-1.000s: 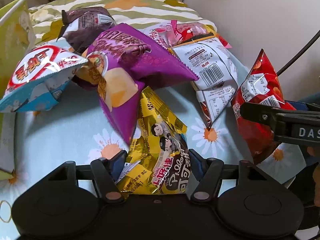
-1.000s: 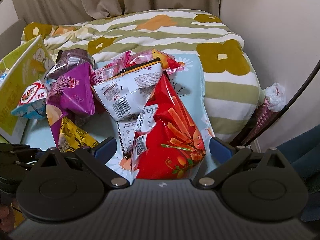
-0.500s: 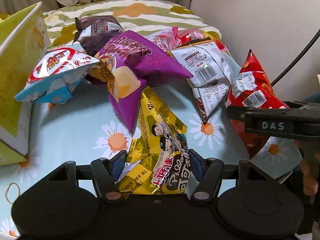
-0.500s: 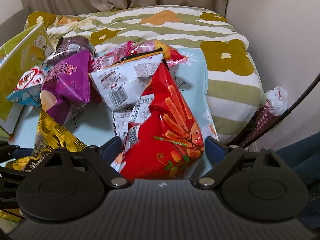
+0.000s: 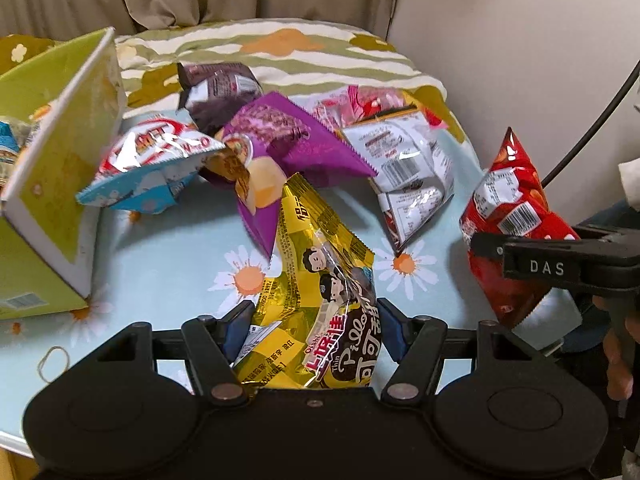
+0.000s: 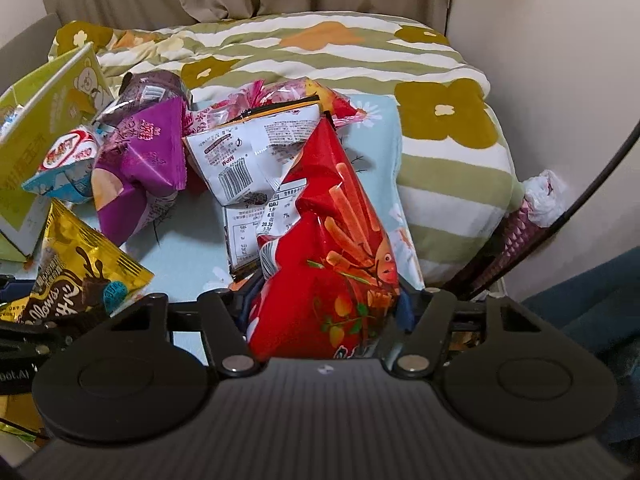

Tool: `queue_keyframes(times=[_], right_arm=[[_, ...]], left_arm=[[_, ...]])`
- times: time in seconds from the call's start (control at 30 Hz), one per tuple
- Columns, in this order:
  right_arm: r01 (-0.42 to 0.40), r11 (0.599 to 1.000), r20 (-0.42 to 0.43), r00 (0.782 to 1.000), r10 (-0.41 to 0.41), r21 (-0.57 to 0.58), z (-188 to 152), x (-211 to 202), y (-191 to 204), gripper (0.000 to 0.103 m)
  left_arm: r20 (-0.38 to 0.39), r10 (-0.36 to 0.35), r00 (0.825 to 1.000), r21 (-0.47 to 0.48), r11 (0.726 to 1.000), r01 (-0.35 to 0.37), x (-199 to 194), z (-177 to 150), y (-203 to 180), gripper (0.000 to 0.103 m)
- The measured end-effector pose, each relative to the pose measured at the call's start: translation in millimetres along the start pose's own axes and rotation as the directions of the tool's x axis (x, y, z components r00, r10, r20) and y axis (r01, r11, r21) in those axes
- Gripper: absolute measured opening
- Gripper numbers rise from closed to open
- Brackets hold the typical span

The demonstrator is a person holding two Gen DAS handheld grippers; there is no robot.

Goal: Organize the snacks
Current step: 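Grasp the gold snack bag with left tool while right tool grasps the red stick-snack bag, then carry both bags into the cardboard box and open both tools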

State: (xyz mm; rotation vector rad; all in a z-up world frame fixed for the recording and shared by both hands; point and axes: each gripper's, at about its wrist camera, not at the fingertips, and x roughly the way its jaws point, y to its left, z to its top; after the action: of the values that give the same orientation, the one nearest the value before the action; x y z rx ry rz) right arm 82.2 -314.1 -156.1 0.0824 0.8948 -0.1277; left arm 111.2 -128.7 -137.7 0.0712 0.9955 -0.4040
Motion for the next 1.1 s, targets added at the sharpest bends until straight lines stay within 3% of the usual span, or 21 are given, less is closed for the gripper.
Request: queue_keyframes(times=[0.27,0.5,0.8,1.1], right_arm=[[-0.026,1.000,0.042,0.999,0.025,0.005,8.9,-40.9,11.0,0.075],[-0.102,0.995,0.118,0.988,0.103,-0.020,37.6,-75.0,45.9,0.075],[-0.217,0.973,0.217,0.949,0.230,-0.085,89.3,-99.4,133.1,0.075],[-0.278,0.954,0.248,0.922,0.297,-0.112,136.5,-89.0,238.9,0.075]], left_arm=[[0.074,0.029,0.997,-0.024,0.999,-0.028,-46.2,5.2,9.1,0.069],[0.163,0.098,0.982,-0.070,0.994,-0.087,-94.2,19.1,44.6,0.069],[0.248,0.195,0.949,-0.145,0.976,-0.162,-139.9,45.5,130.4,0.069],[0.294,0.228,0.928,-0.166,0.969,-0.185,-163.1,78.7,225.0,0.070]])
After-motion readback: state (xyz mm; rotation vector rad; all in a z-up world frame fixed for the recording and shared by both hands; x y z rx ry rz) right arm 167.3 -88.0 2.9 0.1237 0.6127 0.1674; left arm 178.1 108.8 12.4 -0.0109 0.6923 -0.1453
